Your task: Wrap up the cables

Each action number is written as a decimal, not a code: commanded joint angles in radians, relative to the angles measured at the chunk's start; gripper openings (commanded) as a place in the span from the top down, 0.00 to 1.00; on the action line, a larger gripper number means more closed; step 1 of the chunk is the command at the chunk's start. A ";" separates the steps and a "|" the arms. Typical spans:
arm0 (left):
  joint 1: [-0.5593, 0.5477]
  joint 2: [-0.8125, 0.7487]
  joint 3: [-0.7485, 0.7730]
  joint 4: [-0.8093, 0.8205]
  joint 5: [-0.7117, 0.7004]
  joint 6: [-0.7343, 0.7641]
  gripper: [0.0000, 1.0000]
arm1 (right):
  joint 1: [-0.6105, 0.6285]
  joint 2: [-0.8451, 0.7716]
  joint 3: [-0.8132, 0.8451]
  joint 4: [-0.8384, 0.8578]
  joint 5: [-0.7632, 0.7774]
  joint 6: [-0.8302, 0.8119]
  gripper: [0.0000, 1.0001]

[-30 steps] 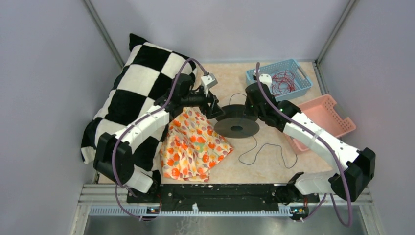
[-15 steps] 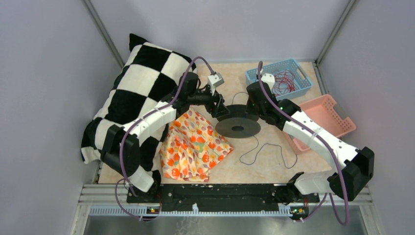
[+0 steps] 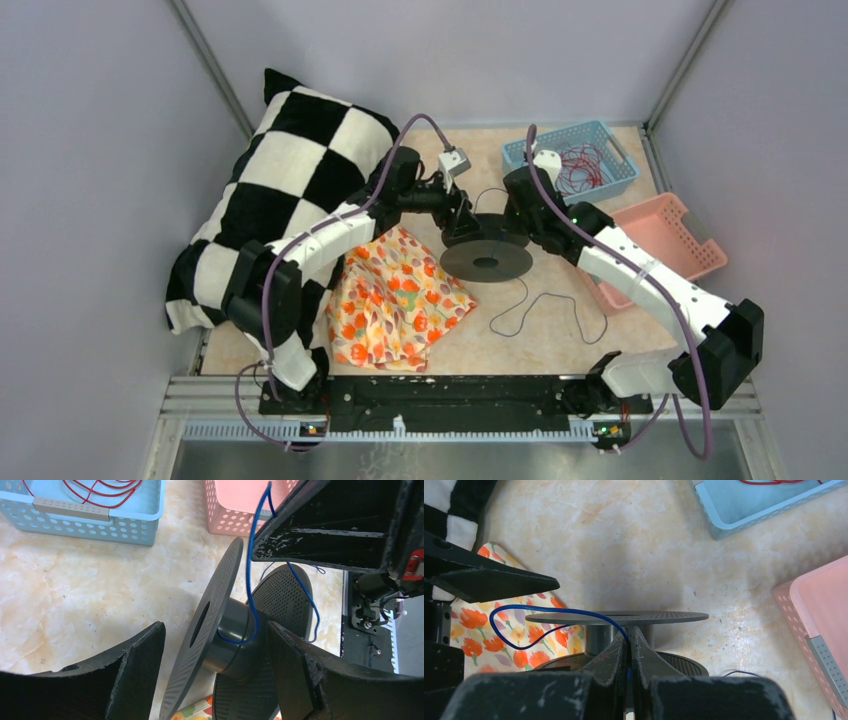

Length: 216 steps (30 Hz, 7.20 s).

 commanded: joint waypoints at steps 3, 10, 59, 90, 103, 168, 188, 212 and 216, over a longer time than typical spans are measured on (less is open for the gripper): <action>-0.004 0.040 0.041 0.127 -0.005 -0.007 0.22 | -0.009 0.006 0.012 0.019 0.012 0.009 1.00; -0.005 0.080 0.090 0.112 0.015 -0.023 0.28 | -0.017 0.013 -0.004 0.024 0.004 0.012 1.00; -0.006 0.098 0.091 -0.057 0.056 0.104 0.62 | -0.049 -0.020 -0.041 0.055 -0.056 0.013 1.00; -0.006 -0.033 0.034 -0.055 -0.074 -0.037 1.00 | -0.057 -0.166 0.026 -0.006 -0.055 -0.081 0.07; -0.005 -0.272 0.008 -0.046 -0.327 -0.058 1.00 | -0.057 -0.469 -0.209 0.192 -0.076 -0.310 0.09; -0.005 -0.636 0.022 -0.065 -0.969 -0.079 1.00 | 0.136 -0.328 -0.519 0.749 -0.512 -0.201 1.00; -0.003 -0.607 -0.034 -0.220 -0.815 0.056 1.00 | 0.085 -0.292 0.075 0.578 -0.511 -0.543 1.00; 0.000 -0.625 0.182 -0.250 -0.583 0.003 1.00 | -0.160 -0.229 -0.127 0.409 -0.383 -0.564 1.00; 0.003 -0.623 0.176 -0.239 -0.615 -0.003 1.00 | -0.172 -0.265 -0.154 0.384 -0.321 -0.545 1.00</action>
